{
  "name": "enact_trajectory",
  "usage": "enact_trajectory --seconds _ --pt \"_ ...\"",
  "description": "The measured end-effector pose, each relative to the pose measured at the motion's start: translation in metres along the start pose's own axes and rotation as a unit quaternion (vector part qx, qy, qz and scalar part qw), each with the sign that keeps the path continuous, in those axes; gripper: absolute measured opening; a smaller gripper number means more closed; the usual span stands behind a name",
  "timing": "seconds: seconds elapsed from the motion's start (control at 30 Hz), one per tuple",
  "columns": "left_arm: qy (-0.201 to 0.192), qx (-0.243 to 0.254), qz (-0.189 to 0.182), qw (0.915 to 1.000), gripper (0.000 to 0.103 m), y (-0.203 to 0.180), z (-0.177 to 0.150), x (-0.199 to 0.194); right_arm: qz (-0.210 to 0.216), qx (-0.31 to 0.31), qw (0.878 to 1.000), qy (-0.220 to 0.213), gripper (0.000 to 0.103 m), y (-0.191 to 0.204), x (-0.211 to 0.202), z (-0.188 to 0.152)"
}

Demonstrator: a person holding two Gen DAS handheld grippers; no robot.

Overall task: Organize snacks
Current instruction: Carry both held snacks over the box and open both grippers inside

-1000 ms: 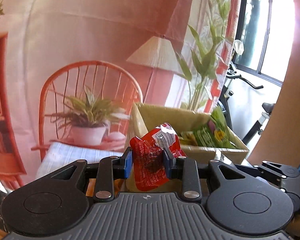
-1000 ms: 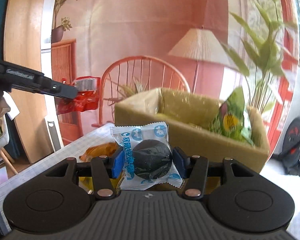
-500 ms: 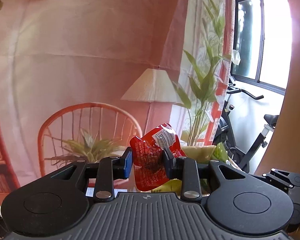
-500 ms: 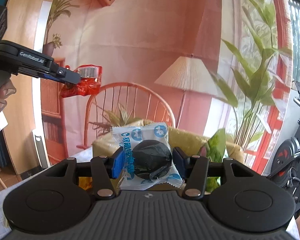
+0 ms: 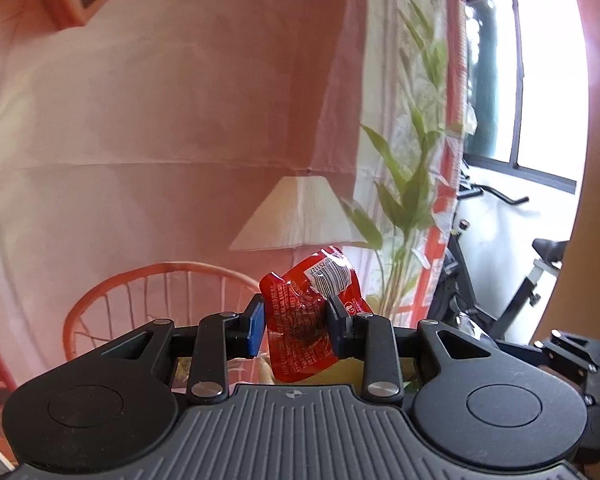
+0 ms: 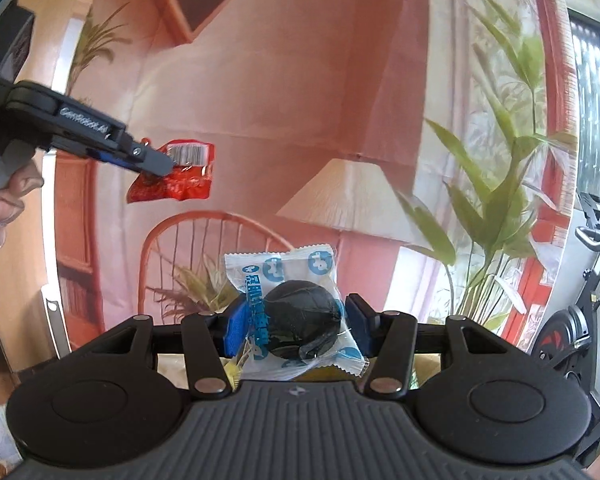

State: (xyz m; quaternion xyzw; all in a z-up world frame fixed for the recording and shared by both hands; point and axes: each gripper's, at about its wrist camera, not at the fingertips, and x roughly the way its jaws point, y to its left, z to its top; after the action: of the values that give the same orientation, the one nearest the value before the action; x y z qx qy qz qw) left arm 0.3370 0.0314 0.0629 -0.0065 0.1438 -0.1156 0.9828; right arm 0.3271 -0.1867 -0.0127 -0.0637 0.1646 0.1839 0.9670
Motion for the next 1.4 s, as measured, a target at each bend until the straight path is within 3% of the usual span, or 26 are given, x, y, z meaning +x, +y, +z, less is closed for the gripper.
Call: enact_trajectory --seconds 0.2,0.37,0.5,0.63,0.8,1.13,1.4 --pt "0.065 -0.010 -0.040 0.9970 0.034 -0.011 -0.022 0.033 0.027 0.009 0.999 0.044 0.054 -0.007 0.025 -0.009" --pt "0.152 -0.039 -0.054 0.9862 0.034 -0.015 -0.059 0.073 0.031 0.025 0.995 0.093 0.054 -0.003 0.055 -0.039" --pt "0.180 -0.056 -0.057 0.9804 0.034 -0.011 -0.079 0.090 0.031 0.025 0.992 0.116 0.054 -0.001 0.067 -0.051" --pt "0.193 -0.048 -0.067 0.9776 0.036 -0.009 -0.087 0.095 0.029 0.029 0.991 0.130 0.056 -0.003 0.069 -0.058" --pt "0.204 -0.037 -0.064 0.9761 0.038 -0.011 -0.091 0.101 0.027 0.051 0.992 0.114 0.060 -0.010 0.058 -0.054" --pt "0.167 -0.019 -0.061 0.9839 0.045 -0.008 -0.095 0.049 0.025 0.105 0.991 0.073 0.061 -0.001 0.000 -0.053" --pt "0.174 -0.014 -0.052 0.9833 0.046 -0.001 -0.095 0.011 0.025 0.153 0.984 0.093 0.061 0.010 -0.026 -0.079"
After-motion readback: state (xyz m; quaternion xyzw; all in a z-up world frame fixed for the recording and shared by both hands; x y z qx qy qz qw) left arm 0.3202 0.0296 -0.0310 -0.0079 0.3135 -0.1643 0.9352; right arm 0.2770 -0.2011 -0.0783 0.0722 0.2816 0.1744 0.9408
